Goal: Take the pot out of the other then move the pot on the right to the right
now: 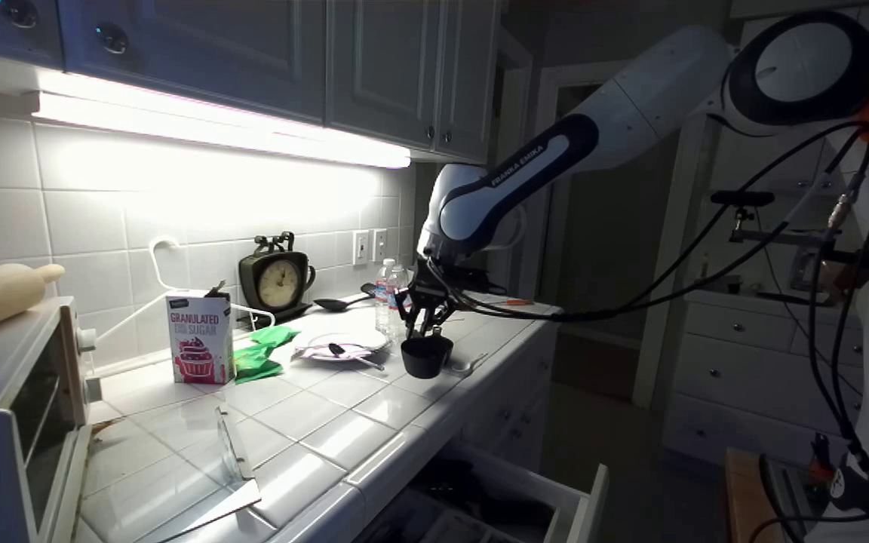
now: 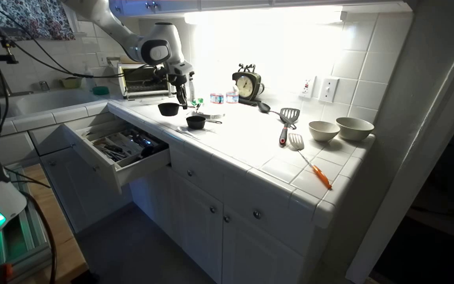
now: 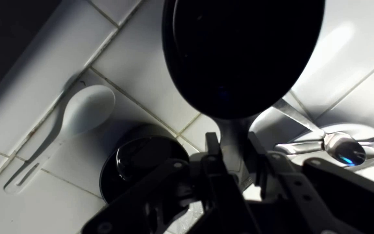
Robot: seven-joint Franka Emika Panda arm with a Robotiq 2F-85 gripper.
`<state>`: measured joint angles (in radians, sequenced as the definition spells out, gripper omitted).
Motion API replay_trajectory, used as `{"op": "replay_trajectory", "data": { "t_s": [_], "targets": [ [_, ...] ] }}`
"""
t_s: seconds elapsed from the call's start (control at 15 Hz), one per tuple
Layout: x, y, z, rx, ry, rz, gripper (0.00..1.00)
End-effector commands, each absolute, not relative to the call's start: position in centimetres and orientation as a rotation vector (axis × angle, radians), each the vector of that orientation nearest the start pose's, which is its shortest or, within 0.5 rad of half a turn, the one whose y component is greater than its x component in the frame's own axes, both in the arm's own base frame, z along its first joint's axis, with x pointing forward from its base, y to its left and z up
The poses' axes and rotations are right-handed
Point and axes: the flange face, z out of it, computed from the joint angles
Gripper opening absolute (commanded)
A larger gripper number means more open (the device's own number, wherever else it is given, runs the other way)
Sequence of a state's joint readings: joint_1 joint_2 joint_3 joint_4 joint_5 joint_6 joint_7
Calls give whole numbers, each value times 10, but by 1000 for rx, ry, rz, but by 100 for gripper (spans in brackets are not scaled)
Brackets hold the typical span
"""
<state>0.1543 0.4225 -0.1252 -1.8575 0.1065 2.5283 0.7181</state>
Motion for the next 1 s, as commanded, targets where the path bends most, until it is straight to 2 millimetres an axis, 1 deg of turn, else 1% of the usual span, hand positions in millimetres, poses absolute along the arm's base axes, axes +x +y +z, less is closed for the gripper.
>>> {"op": "replay_trajectory", "data": {
  "t_s": [0.0, 0.4, 0.93],
  "targets": [
    [648, 32, 312, -2793, 1120, -365, 6],
    [643, 32, 293, -2784, 1145, -370, 6],
    [647, 41, 276, -2790, 1127, -361, 6]
  ]
}}
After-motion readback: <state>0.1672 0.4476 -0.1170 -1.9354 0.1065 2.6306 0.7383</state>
